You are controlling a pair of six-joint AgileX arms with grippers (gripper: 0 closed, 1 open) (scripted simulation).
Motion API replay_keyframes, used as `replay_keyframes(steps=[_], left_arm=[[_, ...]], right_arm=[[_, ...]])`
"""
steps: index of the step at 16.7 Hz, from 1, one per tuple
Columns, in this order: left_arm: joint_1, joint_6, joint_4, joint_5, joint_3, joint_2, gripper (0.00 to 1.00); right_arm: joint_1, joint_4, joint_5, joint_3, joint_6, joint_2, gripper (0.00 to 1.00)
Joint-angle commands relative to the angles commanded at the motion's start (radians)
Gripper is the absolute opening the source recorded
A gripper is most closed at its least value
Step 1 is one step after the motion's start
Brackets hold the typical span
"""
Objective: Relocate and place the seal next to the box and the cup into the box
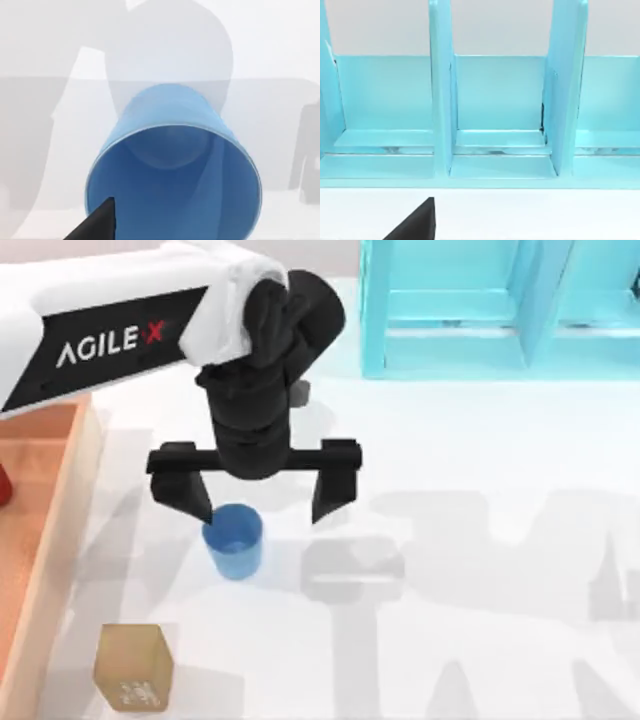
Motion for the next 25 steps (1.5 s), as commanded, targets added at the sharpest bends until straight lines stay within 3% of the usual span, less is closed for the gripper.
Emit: replay_keyframes(steps=[4, 9, 22, 25], left_arm=[[-0.001, 0.000, 0.134, 0.000, -0.095, 0.037, 1.00], [-0.001, -0.001, 0.157, 0.000, -0.113, 0.044, 1.00], [-0.001, -0.001, 0.157, 0.000, -0.113, 0.044, 0.02], [-0.001, -0.001, 0.157, 0.000, -0.113, 0.044, 0.00]], right_arm=[[0.000, 0.000, 0.000, 0.000, 0.000, 0.000, 1.00], [0.000, 0.000, 0.000, 0.000, 0.000, 0.000, 1.00], [0.000, 0.000, 0.000, 0.000, 0.000, 0.000, 1.00], [0.000, 0.000, 0.000, 0.000, 0.000, 0.000, 1.00]])
